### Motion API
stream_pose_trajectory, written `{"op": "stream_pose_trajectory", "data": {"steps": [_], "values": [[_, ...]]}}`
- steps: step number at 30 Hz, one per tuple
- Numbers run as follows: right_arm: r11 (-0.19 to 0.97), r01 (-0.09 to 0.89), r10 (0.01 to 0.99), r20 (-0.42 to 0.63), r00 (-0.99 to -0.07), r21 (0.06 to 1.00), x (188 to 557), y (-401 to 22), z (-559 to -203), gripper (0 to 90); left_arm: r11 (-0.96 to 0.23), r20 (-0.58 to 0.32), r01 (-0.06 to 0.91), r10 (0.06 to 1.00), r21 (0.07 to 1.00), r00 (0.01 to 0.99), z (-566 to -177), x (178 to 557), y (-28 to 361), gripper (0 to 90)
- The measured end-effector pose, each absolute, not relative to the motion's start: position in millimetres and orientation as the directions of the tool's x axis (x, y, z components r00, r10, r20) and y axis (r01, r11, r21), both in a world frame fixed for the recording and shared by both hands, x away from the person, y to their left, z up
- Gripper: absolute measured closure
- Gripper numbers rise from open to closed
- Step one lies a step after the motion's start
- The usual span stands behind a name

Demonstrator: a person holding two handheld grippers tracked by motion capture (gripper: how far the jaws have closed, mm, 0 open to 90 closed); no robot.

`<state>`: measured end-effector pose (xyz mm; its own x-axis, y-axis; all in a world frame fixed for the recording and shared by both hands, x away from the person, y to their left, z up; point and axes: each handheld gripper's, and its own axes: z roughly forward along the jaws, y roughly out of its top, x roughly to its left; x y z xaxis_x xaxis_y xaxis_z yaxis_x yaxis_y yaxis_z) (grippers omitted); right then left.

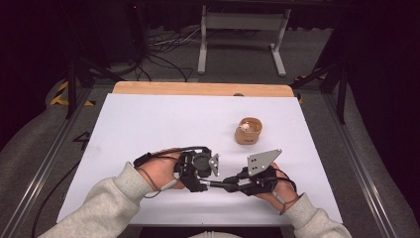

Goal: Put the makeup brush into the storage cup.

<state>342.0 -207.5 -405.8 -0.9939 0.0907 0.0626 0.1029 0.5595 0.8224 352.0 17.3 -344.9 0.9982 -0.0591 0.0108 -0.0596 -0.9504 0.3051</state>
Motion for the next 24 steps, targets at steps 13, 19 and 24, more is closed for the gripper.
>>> {"op": "stream_pose_trajectory", "data": {"steps": [13,19,24], "values": [[0.524,0.083,0.099,0.036,-0.994,0.848,339,-219,-399,74.7,-0.873,0.0,0.016,0.019,0.487,1.0,-346,359,45,32.1],[0.511,0.068,0.107,0.015,-0.994,0.857,338,-225,-400,74.7,-0.845,-0.016,0.04,0.036,0.533,0.999,-350,361,53,29.5],[0.495,0.066,0.109,0.013,-0.994,0.866,337,-229,-402,74.7,-0.832,-0.027,0.054,0.047,0.552,0.999,-353,362,58,28.7]]}}
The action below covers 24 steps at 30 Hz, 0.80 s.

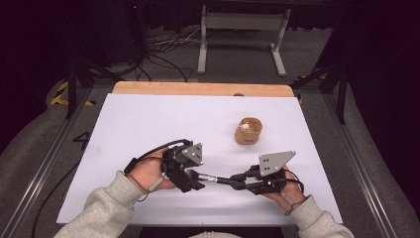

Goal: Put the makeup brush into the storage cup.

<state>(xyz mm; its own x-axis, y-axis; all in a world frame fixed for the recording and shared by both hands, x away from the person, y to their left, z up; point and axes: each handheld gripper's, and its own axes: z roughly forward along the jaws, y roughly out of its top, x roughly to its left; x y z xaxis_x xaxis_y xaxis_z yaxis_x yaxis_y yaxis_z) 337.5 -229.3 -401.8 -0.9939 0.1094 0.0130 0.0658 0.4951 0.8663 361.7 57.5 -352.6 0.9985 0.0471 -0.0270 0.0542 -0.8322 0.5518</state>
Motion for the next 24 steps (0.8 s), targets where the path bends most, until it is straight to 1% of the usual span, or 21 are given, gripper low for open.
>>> {"op": "stream_pose_trajectory", "data": {"steps": [7,13,24], "values": [[0.483,0.061,0.11,0.008,-0.994,0.874,336,-234,-405,74.6,-0.813,-0.073,0.083,0.05,0.576,0.996,-355,364,64,31.7],[0.467,0.063,0.116,0.01,-0.993,0.882,336,-238,-408,74.6,-0.777,-0.073,0.08,0.044,0.625,0.996,-357,364,70,34.3],[0.449,0.063,0.117,0.011,-0.993,0.891,337,-242,-413,74.6,-0.737,-0.085,0.076,0.025,0.671,0.996,-362,367,76,46.7]]}}
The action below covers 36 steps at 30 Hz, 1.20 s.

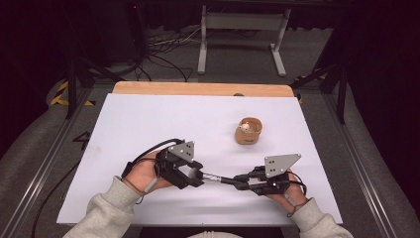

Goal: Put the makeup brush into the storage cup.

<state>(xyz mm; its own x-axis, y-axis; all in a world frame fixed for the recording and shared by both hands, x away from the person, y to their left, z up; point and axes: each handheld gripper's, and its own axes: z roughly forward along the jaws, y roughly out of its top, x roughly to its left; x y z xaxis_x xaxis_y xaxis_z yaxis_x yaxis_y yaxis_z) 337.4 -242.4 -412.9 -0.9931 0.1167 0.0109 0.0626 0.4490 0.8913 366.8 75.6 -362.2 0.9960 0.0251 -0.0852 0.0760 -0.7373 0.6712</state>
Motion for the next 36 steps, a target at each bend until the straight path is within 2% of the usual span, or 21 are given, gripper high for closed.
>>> {"op": "stream_pose_trajectory", "data": {"steps": [3,5,6,12,22,26,32,36], "values": [[0.447,0.059,0.114,0.009,-0.993,0.893,337,-243,-413,74.6,-0.736,-0.087,0.078,0.026,0.672,0.996,-363,367,76,49.4],[0.446,0.057,0.116,0.006,-0.993,0.893,337,-243,-414,74.6,-0.731,-0.09,0.075,0.019,0.678,0.996,-364,368,75,54.2],[0.448,0.05,0.116,-0.002,-0.993,0.893,338,-243,-415,74.6,-0.731,-0.09,0.075,0.018,0.679,0.996,-365,367,76,60.6],[0.443,0.048,0.112,-0.002,-0.994,0.895,340,-246,-419,74.5,-0.726,-0.103,0.083,0.017,0.683,0.995,-368,366,76,69.0],[0.44,0.025,0.086,-0.015,-0.996,0.898,342,-246,-424,74.1,-0.747,-0.102,0.078,0.014,0.66,0.995,-367,364,74,70.0],[0.458,0.063,0.089,0.024,-0.996,0.887,342,-245,-423,73.2,-0.759,-0.102,0.077,0.013,0.646,0.995,-366,363,73,70.2],[0.499,0.055,0.108,0.001,-0.994,0.865,339,-239,-411,57.5,-0.776,-0.101,0.102,0.049,0.622,0.994,-367,365,72,71.1],[0.549,0.049,0.125,-0.024,-0.992,0.834,341,-233,-399,54.5,-0.77,-0.081,0.097,0.06,0.63,0.995,-364,364,73,72.8]]}}
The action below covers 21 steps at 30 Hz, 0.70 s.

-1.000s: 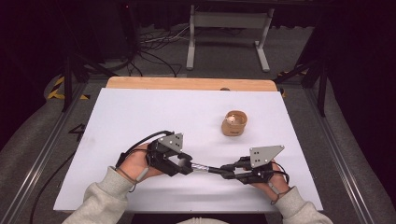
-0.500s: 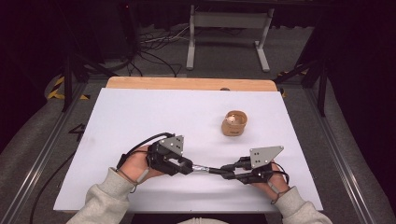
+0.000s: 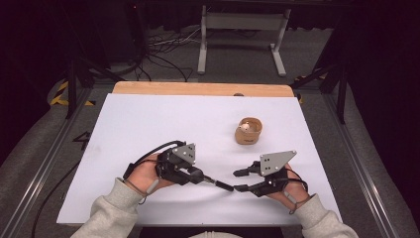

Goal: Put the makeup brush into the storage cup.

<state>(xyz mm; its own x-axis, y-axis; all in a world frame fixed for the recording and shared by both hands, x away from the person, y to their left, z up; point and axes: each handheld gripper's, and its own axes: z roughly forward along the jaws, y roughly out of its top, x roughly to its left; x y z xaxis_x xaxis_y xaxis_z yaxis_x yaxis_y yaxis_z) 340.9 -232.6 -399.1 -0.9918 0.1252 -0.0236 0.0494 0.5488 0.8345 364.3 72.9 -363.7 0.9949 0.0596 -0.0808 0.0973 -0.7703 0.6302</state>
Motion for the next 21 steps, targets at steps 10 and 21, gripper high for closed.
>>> {"op": "stream_pose_trajectory", "data": {"steps": [10,21], "values": [[0.615,0.016,0.109,-0.065,-0.992,0.788,341,-203,-373,49.2,-0.758,-0.065,0.09,0.063,0.646,0.996,-358,361,73,73.1],[0.724,0.024,0.096,-0.067,-0.993,0.69,347,-172,-363,46.3,-0.755,-0.063,0.09,0.064,0.649,0.996,-354,359,73,73.1]]}}
